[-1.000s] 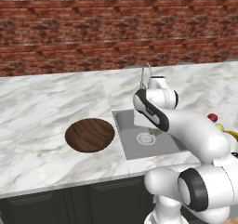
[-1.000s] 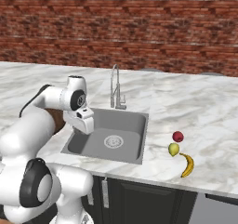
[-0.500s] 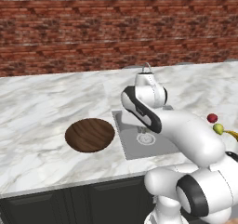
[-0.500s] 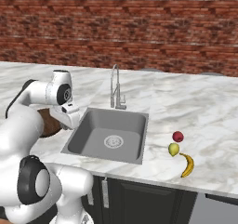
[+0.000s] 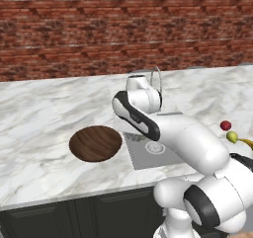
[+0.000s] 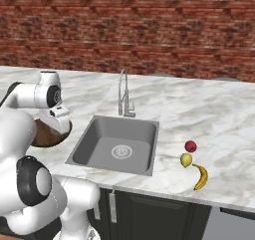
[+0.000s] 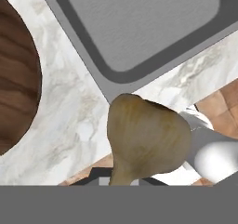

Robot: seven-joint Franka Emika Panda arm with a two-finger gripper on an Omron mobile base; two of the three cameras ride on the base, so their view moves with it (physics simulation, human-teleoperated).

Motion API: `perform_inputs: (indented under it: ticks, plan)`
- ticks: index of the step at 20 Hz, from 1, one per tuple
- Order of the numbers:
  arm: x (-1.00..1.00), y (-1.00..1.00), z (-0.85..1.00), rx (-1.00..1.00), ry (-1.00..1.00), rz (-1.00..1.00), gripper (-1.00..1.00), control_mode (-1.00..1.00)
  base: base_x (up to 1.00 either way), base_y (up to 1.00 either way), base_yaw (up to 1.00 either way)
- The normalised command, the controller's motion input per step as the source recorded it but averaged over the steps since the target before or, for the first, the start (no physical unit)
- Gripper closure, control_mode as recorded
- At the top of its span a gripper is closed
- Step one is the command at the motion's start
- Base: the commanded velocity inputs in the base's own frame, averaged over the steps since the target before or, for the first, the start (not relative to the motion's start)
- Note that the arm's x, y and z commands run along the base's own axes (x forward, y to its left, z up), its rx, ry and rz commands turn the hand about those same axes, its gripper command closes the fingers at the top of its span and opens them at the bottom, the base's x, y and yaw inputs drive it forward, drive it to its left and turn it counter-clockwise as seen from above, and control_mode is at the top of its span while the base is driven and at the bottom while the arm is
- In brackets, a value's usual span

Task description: There is a mixed pile of frozen fruits and vegetables on the counter. Locate all the frozen vegetables and place the items in a bowl on the counter. Take all the frozen fruits and defrost them in a running sink.

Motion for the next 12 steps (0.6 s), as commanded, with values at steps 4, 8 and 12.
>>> perform_inputs:
  ticks: [4,8,12]
  plan:
    - [0.16,0.61,0.01,-0.02,0.05,0.0,1.0,-1.0,0.0,0.0,0.0]
    - [0.31,0.48,-0.06,0.0,0.08,0.0,1.0,-1.0,0.0,0.0,0.0]
    - [0.34,0.45,-0.1,0.0,0.1,0.0,1.0,-1.0,0.0,0.0,0.0]
